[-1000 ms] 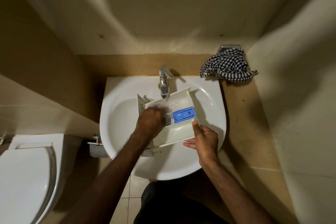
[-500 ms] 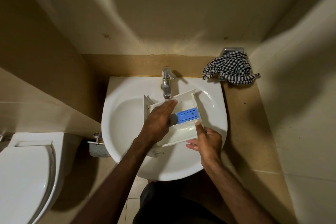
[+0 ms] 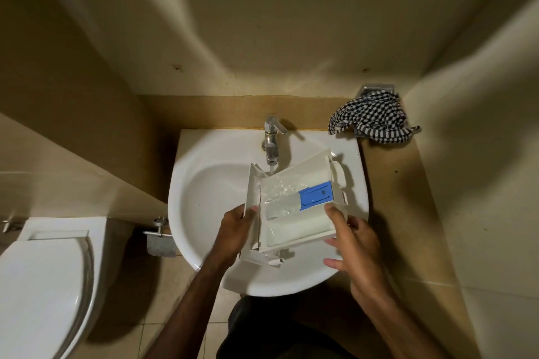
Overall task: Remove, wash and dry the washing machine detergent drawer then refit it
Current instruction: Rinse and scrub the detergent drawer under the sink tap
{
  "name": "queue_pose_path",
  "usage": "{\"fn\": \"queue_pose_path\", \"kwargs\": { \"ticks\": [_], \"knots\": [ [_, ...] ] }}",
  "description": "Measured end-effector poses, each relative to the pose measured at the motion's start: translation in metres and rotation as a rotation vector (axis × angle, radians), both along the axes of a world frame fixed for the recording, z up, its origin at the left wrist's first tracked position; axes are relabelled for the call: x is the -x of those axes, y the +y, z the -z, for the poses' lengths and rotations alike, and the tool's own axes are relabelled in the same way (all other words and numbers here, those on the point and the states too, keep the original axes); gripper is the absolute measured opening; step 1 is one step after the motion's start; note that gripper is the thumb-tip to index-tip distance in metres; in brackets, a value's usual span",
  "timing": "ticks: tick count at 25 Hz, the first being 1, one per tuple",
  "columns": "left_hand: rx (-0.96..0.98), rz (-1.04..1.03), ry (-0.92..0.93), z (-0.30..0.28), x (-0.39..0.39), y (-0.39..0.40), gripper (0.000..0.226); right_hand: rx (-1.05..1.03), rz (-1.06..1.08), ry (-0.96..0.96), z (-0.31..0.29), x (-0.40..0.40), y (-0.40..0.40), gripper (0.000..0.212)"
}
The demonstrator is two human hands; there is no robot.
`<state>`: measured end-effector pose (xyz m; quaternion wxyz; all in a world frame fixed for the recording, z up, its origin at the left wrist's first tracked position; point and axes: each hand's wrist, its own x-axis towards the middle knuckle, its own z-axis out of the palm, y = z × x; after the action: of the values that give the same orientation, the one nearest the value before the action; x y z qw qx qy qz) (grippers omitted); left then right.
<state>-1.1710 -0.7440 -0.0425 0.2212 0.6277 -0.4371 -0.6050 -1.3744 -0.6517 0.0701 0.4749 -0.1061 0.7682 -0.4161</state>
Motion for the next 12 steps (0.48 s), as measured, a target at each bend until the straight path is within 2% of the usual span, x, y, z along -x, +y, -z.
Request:
{"fn": "queue_pose_path", "kwargs": {
  "ticks": [4,8,12],
  "knots": [
    [-0.055,-0.001,0.12,0.003,0.001,0.0,0.022,0.001,-0.088,0.03,-0.03,0.029,-0.01,0.079],
    [-0.09,0.081,0.177,0.005,0.003,-0.003,0.021,0.05,-0.206,0.012,-0.037,0.032,-0.034,0.069],
    [-0.119,0.081,0.208,0.006,0.018,-0.009,0.022,0.085,-0.072,0.271,-0.018,0.017,-0.056,0.065]
  ]
}}
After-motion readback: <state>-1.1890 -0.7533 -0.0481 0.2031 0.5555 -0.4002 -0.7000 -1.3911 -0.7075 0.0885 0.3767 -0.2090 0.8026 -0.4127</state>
